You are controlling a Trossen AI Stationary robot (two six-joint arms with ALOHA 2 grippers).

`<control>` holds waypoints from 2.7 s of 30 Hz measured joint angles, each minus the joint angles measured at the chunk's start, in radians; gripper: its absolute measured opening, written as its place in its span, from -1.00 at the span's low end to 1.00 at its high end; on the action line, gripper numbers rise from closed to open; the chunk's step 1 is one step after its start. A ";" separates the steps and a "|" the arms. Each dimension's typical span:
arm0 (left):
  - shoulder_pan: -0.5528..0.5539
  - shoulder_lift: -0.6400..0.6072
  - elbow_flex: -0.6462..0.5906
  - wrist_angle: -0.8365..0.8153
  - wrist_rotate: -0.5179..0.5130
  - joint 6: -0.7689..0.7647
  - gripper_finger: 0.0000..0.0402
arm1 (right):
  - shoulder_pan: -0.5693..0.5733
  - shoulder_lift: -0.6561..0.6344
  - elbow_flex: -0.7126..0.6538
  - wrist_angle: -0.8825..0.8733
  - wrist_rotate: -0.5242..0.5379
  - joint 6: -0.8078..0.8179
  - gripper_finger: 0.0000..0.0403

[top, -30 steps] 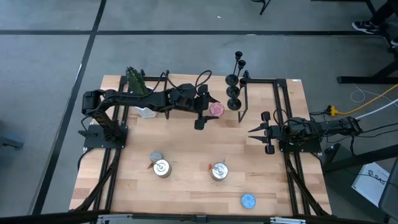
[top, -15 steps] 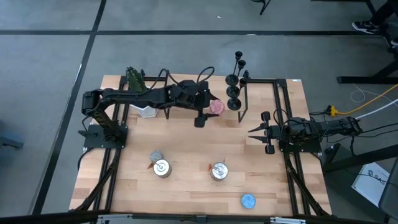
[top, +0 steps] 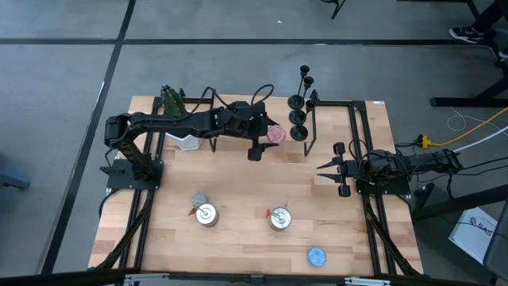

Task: Pick & Place candle stick holders
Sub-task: Put the pink scented candle on the shelf

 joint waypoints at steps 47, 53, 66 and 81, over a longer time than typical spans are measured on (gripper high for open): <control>0.212 0.060 0.000 0.033 0.000 -0.132 0.47 | 0.000 0.000 0.000 0.000 0.000 0.000 -0.50; 0.213 0.059 0.000 0.037 -0.001 -0.154 0.47 | 0.000 0.000 0.000 0.000 0.000 0.000 -0.50; 0.214 0.059 0.000 0.028 0.005 -0.150 0.47 | 0.000 0.000 0.000 0.000 0.000 0.000 -0.50; 0.214 0.058 0.000 -0.019 0.005 -0.150 0.47 | 0.000 0.000 0.000 0.000 0.000 0.000 -0.50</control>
